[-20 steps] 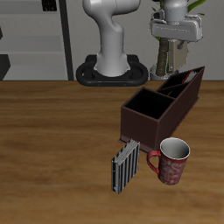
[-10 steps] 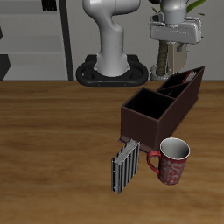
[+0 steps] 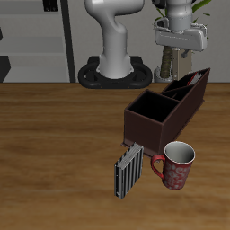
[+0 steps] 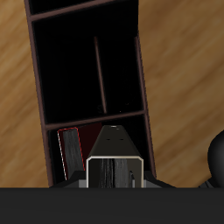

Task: Place the red book into the left desk caddy's left compartment and place the yellow book into the left desk caddy's left compartment

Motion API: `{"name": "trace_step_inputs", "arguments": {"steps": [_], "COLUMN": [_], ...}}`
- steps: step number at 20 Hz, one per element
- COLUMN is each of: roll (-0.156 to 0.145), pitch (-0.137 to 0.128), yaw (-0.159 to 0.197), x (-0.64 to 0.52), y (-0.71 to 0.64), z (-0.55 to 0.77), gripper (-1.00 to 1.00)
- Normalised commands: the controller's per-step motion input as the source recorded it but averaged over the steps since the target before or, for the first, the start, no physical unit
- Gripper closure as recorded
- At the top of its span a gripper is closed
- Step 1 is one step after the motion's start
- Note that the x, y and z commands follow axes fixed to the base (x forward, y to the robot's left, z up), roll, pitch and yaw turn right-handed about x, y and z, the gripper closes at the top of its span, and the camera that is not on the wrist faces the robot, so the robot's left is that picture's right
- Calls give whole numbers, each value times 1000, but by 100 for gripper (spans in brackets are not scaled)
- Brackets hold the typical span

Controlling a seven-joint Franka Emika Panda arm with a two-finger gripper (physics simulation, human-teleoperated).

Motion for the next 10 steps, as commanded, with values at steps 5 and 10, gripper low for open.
{"name": "trace_step_inputs", "arguments": {"steps": [5,10], "roll": [-16,-5], "pitch": [28,46], "yaw": [-1,7], "x": [104,80], "y": [-6,58], "z": [-98,-208], "gripper": [100,100]}}
